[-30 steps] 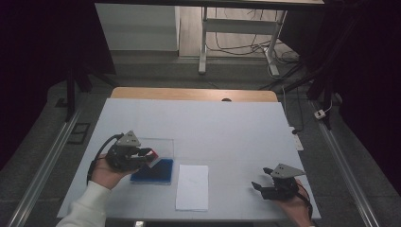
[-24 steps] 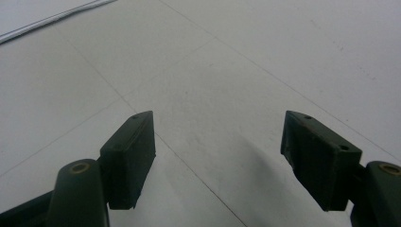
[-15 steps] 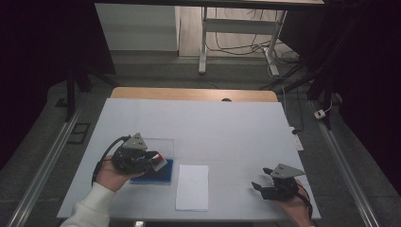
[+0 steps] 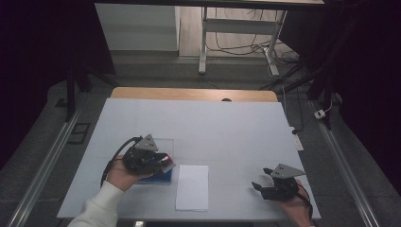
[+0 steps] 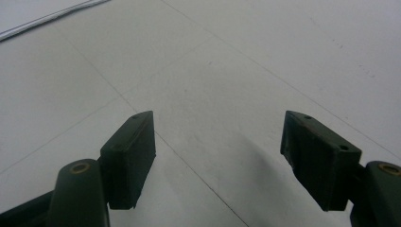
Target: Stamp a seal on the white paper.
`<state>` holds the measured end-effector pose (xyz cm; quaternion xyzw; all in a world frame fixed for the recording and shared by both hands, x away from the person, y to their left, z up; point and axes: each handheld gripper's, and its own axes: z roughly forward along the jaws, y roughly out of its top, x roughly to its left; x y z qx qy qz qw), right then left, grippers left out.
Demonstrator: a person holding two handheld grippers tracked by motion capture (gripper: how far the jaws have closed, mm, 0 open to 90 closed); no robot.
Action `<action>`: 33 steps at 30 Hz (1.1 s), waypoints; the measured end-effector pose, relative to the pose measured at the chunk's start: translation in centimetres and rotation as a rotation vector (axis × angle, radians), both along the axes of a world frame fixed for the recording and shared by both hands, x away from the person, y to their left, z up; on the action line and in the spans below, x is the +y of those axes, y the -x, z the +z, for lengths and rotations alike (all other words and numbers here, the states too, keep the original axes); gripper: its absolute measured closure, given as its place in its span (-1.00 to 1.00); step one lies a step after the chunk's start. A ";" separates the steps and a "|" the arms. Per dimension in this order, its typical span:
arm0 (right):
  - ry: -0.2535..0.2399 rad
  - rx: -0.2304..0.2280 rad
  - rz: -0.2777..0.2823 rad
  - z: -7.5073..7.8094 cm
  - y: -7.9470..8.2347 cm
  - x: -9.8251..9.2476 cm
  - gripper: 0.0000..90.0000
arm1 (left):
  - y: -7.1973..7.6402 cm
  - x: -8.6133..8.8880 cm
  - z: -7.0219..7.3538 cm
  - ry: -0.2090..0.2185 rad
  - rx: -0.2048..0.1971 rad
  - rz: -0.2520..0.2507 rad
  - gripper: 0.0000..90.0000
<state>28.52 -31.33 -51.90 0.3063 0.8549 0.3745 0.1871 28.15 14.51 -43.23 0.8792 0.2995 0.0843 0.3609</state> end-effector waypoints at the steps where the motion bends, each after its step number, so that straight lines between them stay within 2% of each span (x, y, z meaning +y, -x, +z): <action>1: 0.001 -0.001 0.001 0.0 0.0 0.0 -0.40 | 0.0 -0.1 0.0 0.000 0.001 -0.001 0.56; 12: -0.004 -0.001 0.005 0.1 0.1 0.0 -0.40 | -0.1 -1.3 -0.2 -0.009 0.003 -0.021 0.56; 33: -0.001 -0.002 0.007 0.1 0.1 0.0 -0.40 | -0.4 -5.0 -1.5 -0.039 0.027 -0.092 0.56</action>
